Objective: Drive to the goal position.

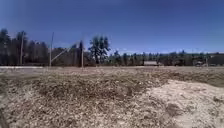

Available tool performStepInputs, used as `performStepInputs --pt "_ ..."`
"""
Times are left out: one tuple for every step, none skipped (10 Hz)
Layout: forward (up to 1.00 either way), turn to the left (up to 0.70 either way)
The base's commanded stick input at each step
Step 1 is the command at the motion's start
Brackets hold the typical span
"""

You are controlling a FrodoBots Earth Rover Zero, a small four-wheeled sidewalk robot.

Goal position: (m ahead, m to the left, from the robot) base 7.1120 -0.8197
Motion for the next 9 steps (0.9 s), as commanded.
performStepInputs --pt "0.70 0.04" --pt "0.70 0.00" --pt "0.70 0.00" --pt "0.70 0.00" --pt "0.70 0.00" --pt "0.70 0.04" --pt "0.70 0.05" --pt "0.70 0.00" --pt "0.70 0.00"
